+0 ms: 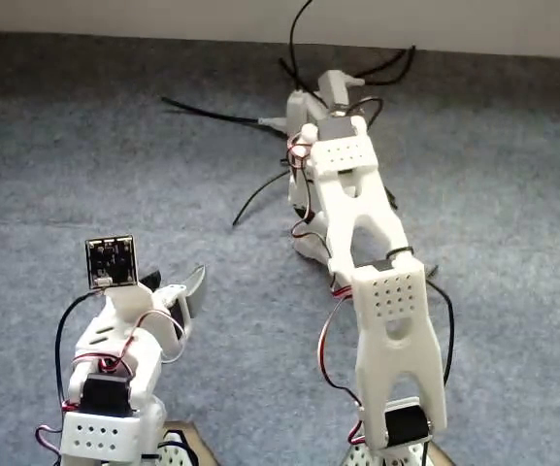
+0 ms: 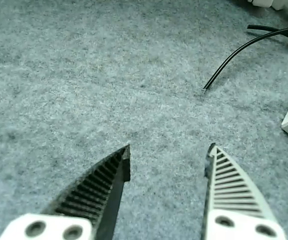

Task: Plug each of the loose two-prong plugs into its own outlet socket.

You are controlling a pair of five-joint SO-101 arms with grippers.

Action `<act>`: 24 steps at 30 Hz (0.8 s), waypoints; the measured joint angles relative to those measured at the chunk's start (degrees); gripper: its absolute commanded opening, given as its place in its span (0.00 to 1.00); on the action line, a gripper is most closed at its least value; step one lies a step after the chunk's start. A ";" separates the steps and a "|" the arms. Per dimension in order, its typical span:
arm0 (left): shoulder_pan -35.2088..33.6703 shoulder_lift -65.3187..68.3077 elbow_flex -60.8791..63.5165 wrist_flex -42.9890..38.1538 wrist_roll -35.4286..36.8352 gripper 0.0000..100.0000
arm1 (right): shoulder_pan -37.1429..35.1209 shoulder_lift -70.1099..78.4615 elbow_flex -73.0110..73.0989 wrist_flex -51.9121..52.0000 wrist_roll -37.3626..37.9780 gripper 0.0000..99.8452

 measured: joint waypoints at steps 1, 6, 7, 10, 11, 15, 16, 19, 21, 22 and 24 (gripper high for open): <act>0.00 0.00 0.00 0.00 0.00 0.25 | 0.00 0.00 0.00 0.00 0.00 0.03; 0.00 0.00 0.00 0.00 0.00 0.25 | 0.18 0.62 -6.15 0.79 0.00 0.03; 0.00 0.00 0.00 0.00 0.00 0.25 | 0.18 0.97 -8.79 1.14 0.00 0.03; 0.00 0.00 0.00 0.00 0.00 0.25 | 0.18 1.85 -16.97 1.58 0.00 0.03; 0.00 0.00 0.00 0.00 0.00 0.25 | 0.18 1.85 -19.87 1.58 0.00 0.03; 0.00 0.00 0.00 0.00 0.00 0.25 | 0.09 1.85 -29.10 -3.96 2.20 0.03; 0.00 0.00 0.00 0.00 0.00 0.25 | 0.09 1.76 -30.07 -6.33 3.08 0.03; 0.00 0.00 0.00 0.00 0.00 0.25 | 0.09 1.85 -30.95 -15.12 6.42 0.03; 0.00 0.00 0.00 0.00 0.00 0.25 | 0.09 1.85 -30.95 -21.63 9.41 0.04; 0.00 0.00 0.00 0.00 0.00 0.25 | 0.09 1.85 -30.51 -25.05 10.73 0.07; 0.00 0.00 0.00 0.00 0.00 0.25 | 0.09 1.76 -28.48 -31.21 12.92 0.16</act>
